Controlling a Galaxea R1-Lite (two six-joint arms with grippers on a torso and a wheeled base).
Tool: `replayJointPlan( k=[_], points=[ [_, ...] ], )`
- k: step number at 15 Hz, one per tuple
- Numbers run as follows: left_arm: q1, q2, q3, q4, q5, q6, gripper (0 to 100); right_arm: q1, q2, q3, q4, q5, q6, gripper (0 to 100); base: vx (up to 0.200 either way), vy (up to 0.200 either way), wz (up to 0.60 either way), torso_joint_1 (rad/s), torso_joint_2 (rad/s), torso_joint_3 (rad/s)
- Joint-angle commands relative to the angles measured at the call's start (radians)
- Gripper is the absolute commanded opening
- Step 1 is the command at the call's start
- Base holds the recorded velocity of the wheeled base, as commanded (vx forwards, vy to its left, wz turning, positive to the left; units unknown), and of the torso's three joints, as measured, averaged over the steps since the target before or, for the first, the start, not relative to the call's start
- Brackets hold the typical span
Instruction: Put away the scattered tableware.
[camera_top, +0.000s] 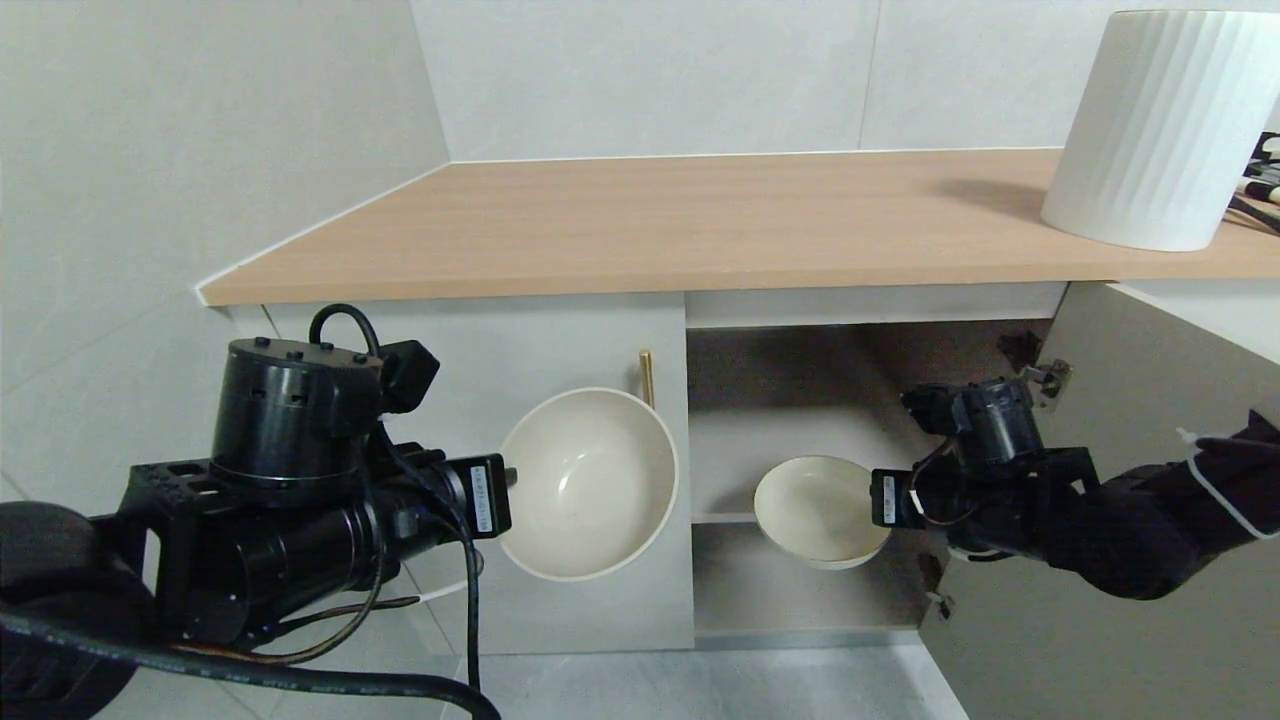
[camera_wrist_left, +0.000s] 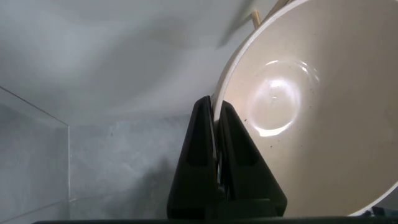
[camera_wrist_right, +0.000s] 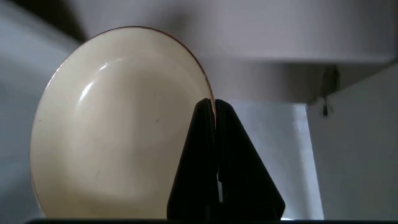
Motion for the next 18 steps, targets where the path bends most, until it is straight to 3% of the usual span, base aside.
replayJointPlan(
  k=[1,4,9,16,18],
  points=[
    [0.0,-0.001,0.002,0.002,0.001,-0.001,0,-0.005,0.052,-0.006,-0.029,0.0,-0.001,0,0.0,0.0,0.0,0.0,0.0,0.0],
    [-0.001,0.003,0.002,0.005,0.001,0.001,0,-0.005,0.067,-0.017,-0.046,0.0,0.0,0,0.0,0.0,0.0,0.0,0.0,0.0],
    [-0.001,-0.003,0.005,0.005,0.001,0.001,0,-0.006,0.075,-0.017,-0.046,0.0,0.0,0,0.2,0.0,0.0,0.0,0.0,0.001],
    [-0.012,-0.015,0.012,0.009,-0.001,0.002,0,-0.005,0.129,-0.02,-0.05,-0.003,0.003,0,0.0,0.0,0.0,0.0,0.0,0.0],
    [-0.015,-0.018,0.023,0.007,-0.001,0.021,0,-0.005,0.169,-0.021,-0.095,-0.006,0.003,0,0.0,0.0,0.0,0.0,0.0,0.0]
  ],
)
